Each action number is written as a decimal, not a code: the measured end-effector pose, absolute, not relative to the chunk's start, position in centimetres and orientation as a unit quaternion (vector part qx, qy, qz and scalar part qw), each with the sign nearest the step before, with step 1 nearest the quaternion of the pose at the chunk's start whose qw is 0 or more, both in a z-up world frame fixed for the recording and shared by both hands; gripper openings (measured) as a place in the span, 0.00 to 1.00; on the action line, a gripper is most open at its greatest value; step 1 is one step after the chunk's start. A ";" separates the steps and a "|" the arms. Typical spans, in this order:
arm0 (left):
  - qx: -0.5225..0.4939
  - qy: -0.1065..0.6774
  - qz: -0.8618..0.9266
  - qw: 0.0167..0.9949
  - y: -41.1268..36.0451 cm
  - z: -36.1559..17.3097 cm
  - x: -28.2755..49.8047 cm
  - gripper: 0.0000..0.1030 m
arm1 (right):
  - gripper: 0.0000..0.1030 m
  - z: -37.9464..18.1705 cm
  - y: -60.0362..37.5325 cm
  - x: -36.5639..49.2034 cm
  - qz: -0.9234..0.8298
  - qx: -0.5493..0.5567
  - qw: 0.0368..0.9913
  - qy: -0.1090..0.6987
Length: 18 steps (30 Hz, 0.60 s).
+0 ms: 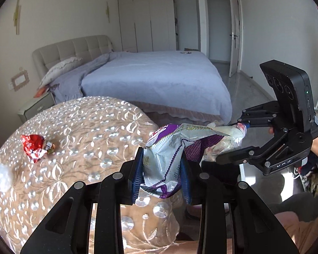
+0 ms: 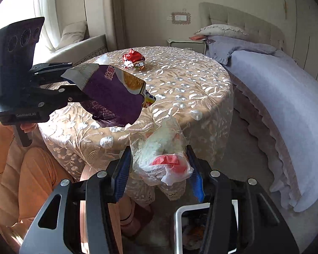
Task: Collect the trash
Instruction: 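Carry the purple bag and clear bag over the white bin and open both tools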
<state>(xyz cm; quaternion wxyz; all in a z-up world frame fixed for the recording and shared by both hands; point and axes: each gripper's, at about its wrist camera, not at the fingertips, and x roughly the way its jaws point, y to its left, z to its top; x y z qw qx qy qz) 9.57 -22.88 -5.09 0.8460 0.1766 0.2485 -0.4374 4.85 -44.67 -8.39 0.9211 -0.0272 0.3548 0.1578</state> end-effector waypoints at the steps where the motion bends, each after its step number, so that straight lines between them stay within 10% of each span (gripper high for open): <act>1: 0.181 0.249 -0.446 0.840 -23.8 -5.5 9.1 0.30 | 0.50 -8.8 -45.7 4.1 0.150 -0.022 0.921 0.359; 18: 0.233 0.341 -0.548 0.728 -39.0 -15.8 5.8 0.30 | 0.50 -20.5 -56.4 -2.6 0.058 0.092 0.887 0.449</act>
